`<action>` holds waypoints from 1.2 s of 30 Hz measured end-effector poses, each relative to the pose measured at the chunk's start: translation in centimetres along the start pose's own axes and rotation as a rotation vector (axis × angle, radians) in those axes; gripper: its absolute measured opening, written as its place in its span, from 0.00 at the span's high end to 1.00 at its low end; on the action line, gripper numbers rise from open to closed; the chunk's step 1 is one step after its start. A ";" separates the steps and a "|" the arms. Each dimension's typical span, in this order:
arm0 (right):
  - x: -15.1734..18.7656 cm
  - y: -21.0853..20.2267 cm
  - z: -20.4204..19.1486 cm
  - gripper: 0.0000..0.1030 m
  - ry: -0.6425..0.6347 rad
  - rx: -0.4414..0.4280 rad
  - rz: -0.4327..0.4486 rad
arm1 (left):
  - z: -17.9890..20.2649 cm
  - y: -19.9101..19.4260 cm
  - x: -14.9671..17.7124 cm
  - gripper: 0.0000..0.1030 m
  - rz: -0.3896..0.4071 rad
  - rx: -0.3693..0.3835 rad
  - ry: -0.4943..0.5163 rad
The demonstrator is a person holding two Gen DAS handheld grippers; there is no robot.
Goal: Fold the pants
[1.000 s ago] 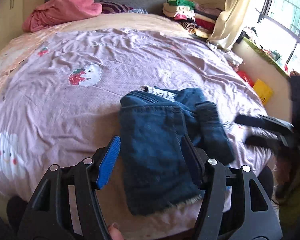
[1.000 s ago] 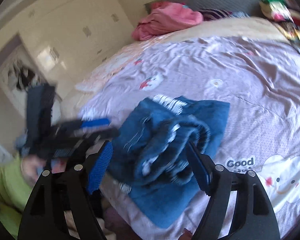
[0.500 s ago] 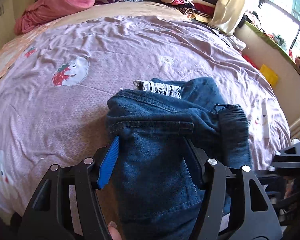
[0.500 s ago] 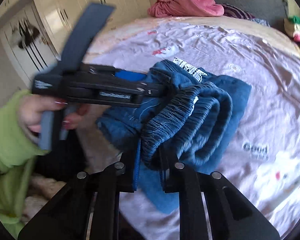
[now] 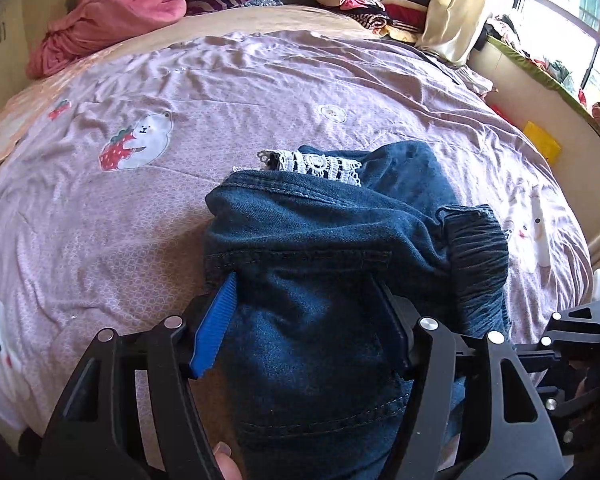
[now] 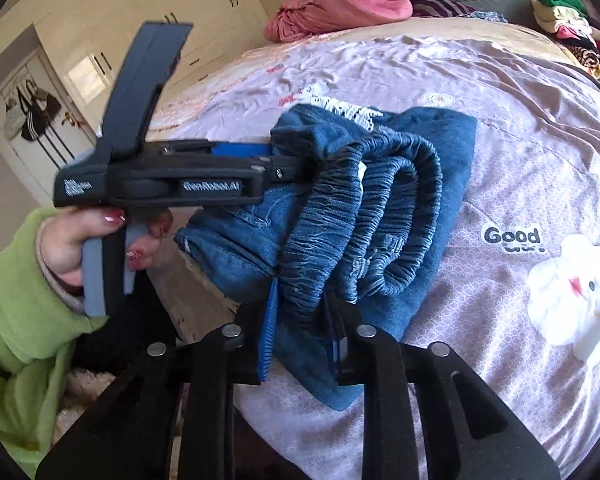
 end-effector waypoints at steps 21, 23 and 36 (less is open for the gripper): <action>-0.6 -5.8 1.1 0.42 0.105 0.158 0.163 | -0.7 -1.9 0.1 0.33 0.027 0.042 -0.040; -0.7 -6.0 1.3 0.40 0.111 0.181 0.169 | -0.8 -2.3 0.1 0.32 0.032 0.044 -0.039; -1.2 -6.0 4.7 0.32 0.208 0.289 0.175 | -3.3 -3.4 1.8 0.10 0.019 0.048 -0.083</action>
Point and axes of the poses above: each gripper's, at about its wrist camera, not at the fingertips, and y roughly the way its jaws point, z to its right, x to its underside, the point moved 6 cm from there along y, roughly the way its jaws point, and after that the axes turned 15 degrees about -x, right-handed, at the moved point
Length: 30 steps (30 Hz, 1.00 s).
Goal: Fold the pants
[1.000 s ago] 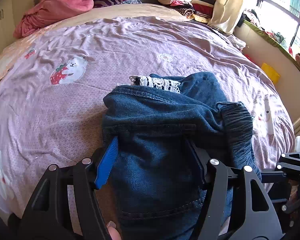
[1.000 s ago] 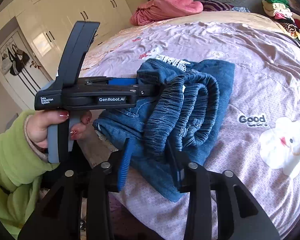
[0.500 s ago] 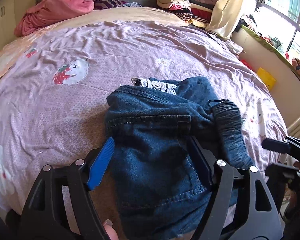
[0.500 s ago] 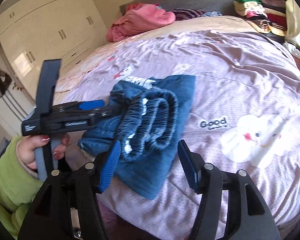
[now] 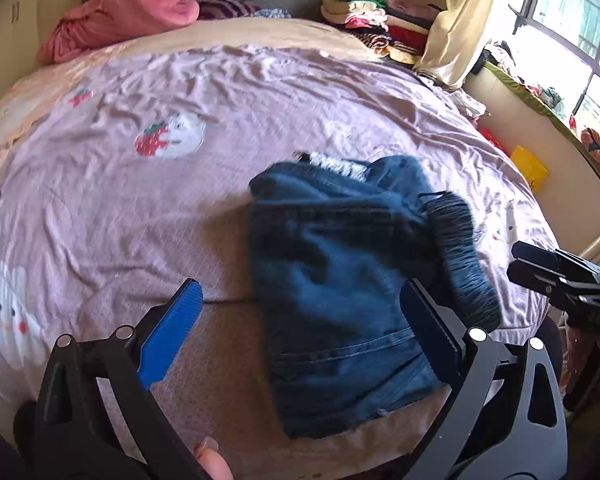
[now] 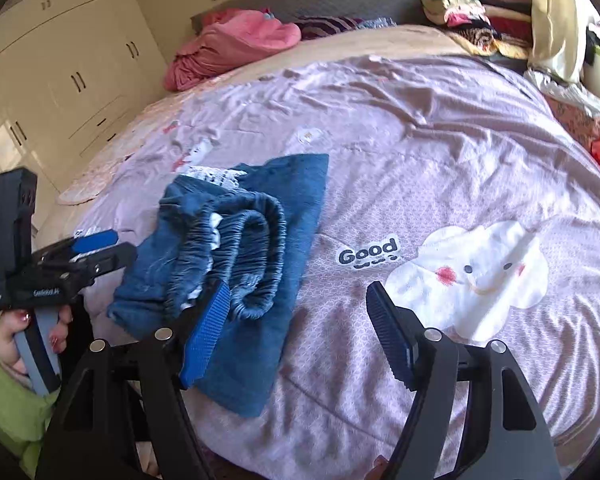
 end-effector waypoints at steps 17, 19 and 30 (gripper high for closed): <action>-1.0 6.1 1.7 0.49 0.077 -0.164 -0.072 | 1.8 3.2 1.6 0.38 -0.057 0.096 -0.007; -0.9 6.6 1.8 0.54 0.085 -0.179 -0.073 | 1.8 3.5 1.6 0.41 -0.061 0.103 -0.015; -1.8 5.7 -1.8 0.83 -0.055 -0.138 -0.023 | 2.4 1.6 0.4 0.85 -0.004 0.078 0.020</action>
Point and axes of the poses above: each gripper's, at about its wrist camera, not at the fingertips, and y roughly the way its jaws point, z to its right, x to its underside, the point moved 6 cm from there along y, roughly the way its jaws point, and after that the axes turned 15 degrees about -x, right-handed, at the moved point
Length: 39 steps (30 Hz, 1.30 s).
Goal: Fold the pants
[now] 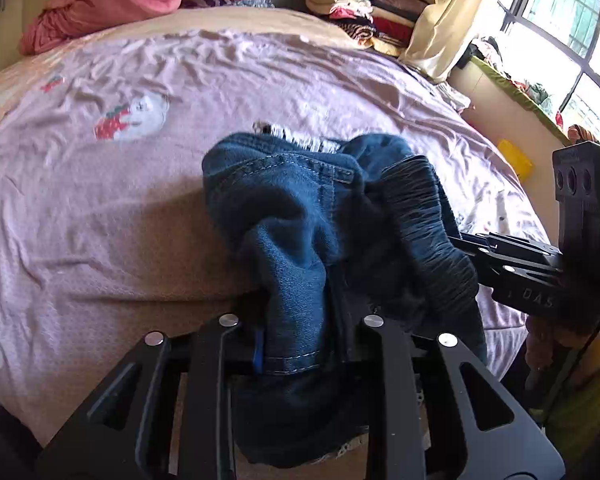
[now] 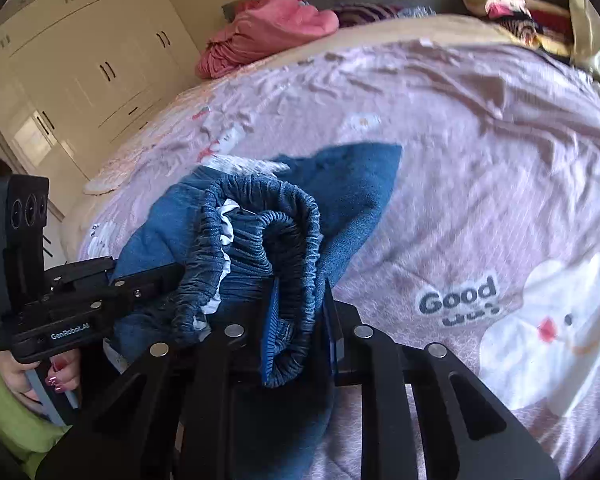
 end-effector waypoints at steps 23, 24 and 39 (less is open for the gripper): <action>-13.3 4.5 -3.3 0.84 -0.169 0.035 0.039 | -6.1 0.0 -11.0 0.86 0.124 -0.110 -0.042; -13.7 5.0 -3.2 0.84 -0.170 0.037 0.034 | -6.4 0.4 -11.3 0.86 0.124 -0.111 -0.045; -15.9 11.9 0.6 0.84 -0.132 0.070 -0.044 | -9.1 6.6 -13.0 0.86 0.070 -0.118 -0.092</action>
Point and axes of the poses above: each gripper's, at about its wrist camera, not at the fingertips, and y roughly the way its jaws point, z to its right, x to its underside, the point moved 6 cm from there along y, roughly the way its jaws point, and after that the axes turned 15 degrees about -x, right-handed, at the moved point
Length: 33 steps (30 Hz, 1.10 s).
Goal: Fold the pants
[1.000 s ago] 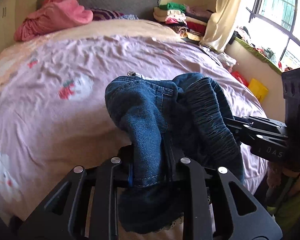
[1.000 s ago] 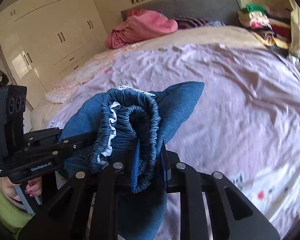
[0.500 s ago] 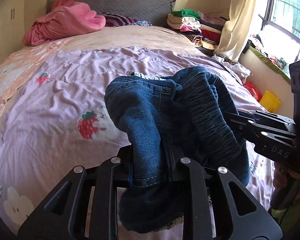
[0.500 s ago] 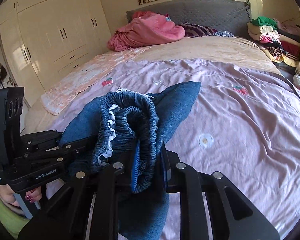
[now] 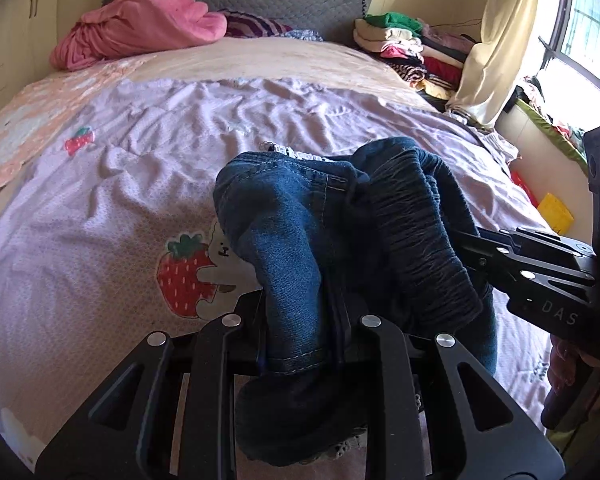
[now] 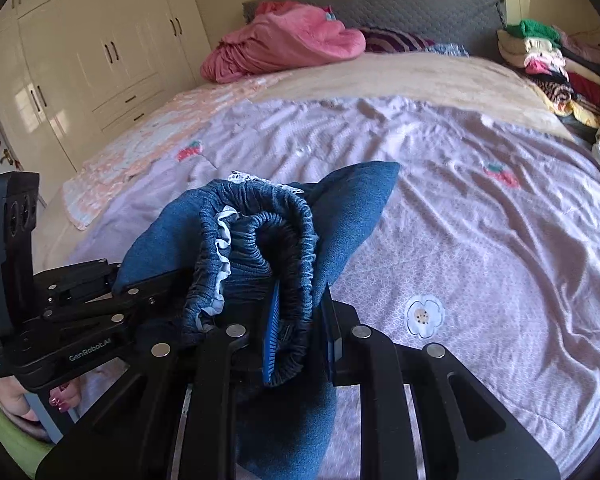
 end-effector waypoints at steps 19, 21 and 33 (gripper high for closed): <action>3.1 2.5 4.6 0.59 0.150 0.045 -0.061 | -1.7 3.4 2.0 0.55 -0.086 0.021 -0.051; 3.1 2.3 4.7 0.56 0.154 0.054 -0.057 | -1.7 3.2 2.2 0.53 -0.085 0.017 -0.050; 3.8 0.3 5.0 0.43 0.168 0.097 -0.036 | -2.5 1.9 2.6 0.39 -0.082 0.006 -0.060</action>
Point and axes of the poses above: each gripper's, at about its wrist camera, not at the fingertips, and y roughly the way its jaws point, z to its right, x to its underside, the point moved 6 cm from there along y, roughly the way its jaws point, and after that the axes turned 15 degrees about -x, right-handed, at the moved point
